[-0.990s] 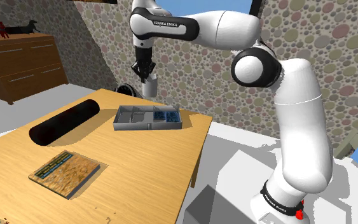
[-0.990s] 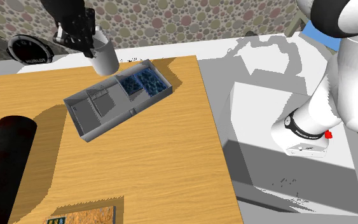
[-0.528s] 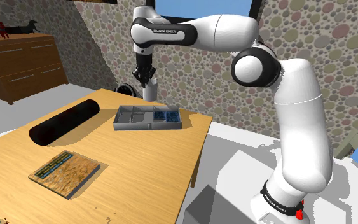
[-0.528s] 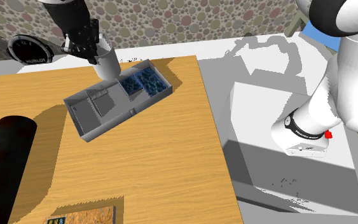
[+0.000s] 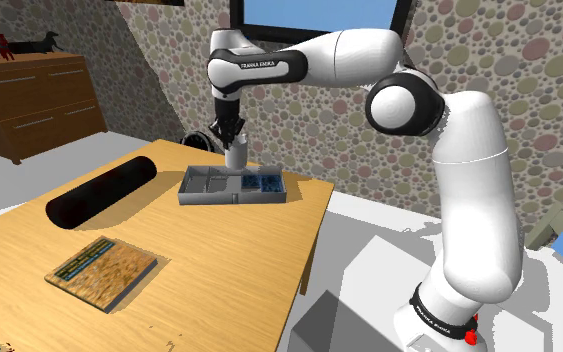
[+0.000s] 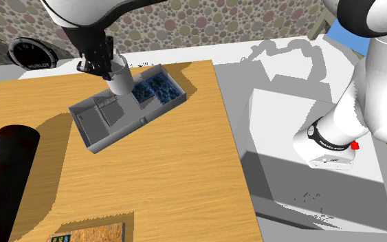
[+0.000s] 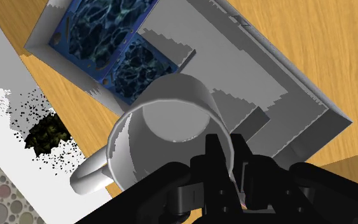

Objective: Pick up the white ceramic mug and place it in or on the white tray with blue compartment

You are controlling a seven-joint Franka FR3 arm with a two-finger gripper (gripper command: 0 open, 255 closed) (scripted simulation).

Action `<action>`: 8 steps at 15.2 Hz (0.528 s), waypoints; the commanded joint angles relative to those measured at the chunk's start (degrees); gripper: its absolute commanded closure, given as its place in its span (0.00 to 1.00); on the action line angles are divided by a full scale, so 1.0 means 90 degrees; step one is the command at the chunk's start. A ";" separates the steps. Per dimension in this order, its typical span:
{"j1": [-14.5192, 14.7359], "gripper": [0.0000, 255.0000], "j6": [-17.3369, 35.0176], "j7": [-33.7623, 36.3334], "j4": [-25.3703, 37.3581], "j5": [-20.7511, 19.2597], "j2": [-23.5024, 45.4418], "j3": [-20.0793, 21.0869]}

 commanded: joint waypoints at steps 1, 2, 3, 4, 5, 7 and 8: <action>-0.0015 1.00 0.0177 -0.0001 -0.0170 -0.0002 0.0002 -0.0004; -0.0019 1.00 0.0260 0.0002 -0.0251 -0.0004 0.0005 -0.0006; -0.0022 1.00 0.0343 0.0006 -0.0329 -0.0006 0.0010 -0.0007; -0.0025 1.00 0.0424 0.0010 -0.0404 -0.0009 0.0017 -0.0009; -0.0027 1.00 0.0505 0.0013 -0.0476 -0.0011 0.0025 -0.0010; -0.0032 1.00 0.0685 0.0022 -0.0631 -0.0019 0.0051 -0.0014; -0.0033 1.00 0.0685 0.0022 -0.0633 -0.0019 0.0050 -0.0014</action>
